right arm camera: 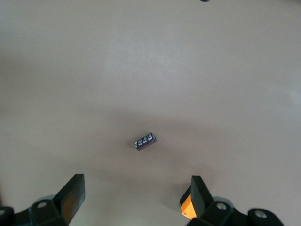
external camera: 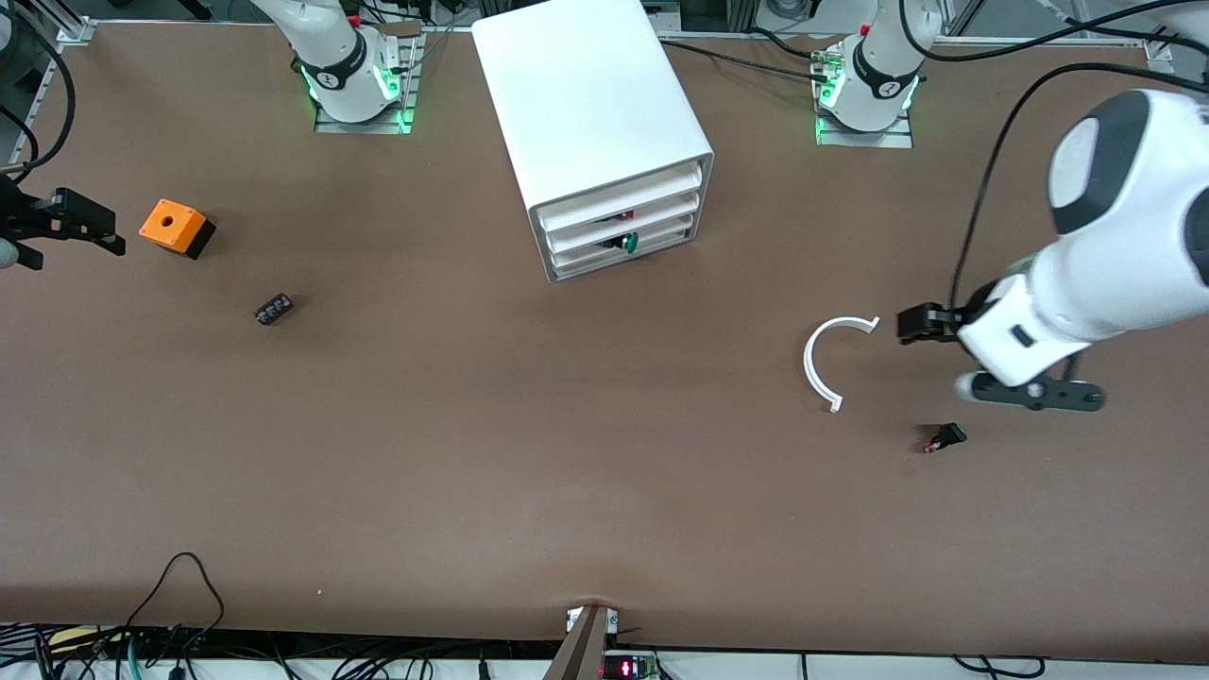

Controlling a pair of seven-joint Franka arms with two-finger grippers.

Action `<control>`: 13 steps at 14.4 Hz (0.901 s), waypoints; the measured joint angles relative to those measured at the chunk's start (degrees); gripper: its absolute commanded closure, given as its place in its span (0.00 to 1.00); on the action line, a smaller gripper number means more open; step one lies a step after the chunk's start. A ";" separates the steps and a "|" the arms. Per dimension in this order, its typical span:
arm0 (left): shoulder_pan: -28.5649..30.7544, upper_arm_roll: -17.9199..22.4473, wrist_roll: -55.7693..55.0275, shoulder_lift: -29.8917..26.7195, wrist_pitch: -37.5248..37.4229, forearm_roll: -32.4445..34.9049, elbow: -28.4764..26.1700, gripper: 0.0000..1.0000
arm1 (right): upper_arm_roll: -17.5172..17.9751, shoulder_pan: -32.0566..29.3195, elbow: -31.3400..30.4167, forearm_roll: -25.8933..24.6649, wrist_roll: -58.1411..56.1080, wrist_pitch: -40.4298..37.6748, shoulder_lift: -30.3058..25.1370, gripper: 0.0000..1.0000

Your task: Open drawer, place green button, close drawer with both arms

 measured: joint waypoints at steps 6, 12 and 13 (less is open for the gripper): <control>-0.64 6.52 0.35 -11.87 6.78 -0.32 -12.65 0.00 | 0.26 0.04 -0.06 0.01 -2.01 -3.00 -0.40 0.00; -2.36 9.86 4.30 -22.24 13.00 -3.21 -25.64 0.00 | 0.17 0.04 -0.06 0.01 -2.01 -2.53 -0.65 0.00; -2.70 9.86 4.42 -22.60 12.86 -2.74 -26.16 0.00 | 0.15 0.04 -0.06 0.01 -2.01 -2.51 -0.65 0.00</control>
